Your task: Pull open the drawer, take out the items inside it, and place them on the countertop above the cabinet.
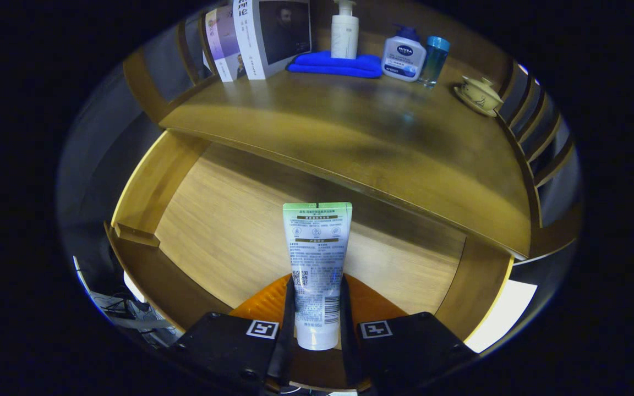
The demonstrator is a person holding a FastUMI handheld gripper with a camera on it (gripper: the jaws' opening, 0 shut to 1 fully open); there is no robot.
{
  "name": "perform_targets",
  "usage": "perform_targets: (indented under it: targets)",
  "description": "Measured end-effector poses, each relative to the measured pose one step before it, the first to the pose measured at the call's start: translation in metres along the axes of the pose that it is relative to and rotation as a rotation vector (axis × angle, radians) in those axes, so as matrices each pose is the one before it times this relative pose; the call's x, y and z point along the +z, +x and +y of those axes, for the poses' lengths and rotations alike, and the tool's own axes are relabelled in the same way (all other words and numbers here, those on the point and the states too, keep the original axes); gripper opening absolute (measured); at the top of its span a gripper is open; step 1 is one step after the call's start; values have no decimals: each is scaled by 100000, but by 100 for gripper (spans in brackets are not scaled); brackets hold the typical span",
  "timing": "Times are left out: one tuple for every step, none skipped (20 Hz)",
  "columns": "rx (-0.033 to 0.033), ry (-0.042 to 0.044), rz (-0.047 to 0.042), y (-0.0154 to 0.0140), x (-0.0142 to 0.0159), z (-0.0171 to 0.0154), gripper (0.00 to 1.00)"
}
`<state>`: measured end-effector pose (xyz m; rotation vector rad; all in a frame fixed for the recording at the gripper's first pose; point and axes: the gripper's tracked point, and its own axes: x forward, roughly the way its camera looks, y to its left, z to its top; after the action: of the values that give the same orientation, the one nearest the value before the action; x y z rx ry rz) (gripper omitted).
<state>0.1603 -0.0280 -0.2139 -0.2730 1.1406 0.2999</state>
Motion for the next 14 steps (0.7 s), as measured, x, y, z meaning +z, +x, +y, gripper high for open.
perform_targets:
  targets:
    - [877, -481, -1507, -778, -84, 365, 39]
    - [1120, -99, -1133, -775, -32, 359, 39]
    - [1095, -184, -1001, -606, 61, 146, 39]
    - [600, -312, -906, -660, -16, 228, 39]
    - [233, -332, -1480, -641, 83, 141, 39]
    - [291, -366, -1655, -406, 198, 40, 39]
    - [469, 120, -1671, -836, 61, 200, 40]
    - [407, 760, -1948, -789, 285, 88, 39]
    - [818, 656, -1736, -744, 387, 184, 39]
    - [583, 544, -1827, -687, 411, -4, 39]
    - [141, 203, -1638, -620, 415, 1, 39]
    - [-119, 62, -1704, -706, 591, -82, 39]
    - [-70, 198, -1664, -601, 456, -47, 39]
    - [31, 340, -1475, -598, 637, -37, 39]
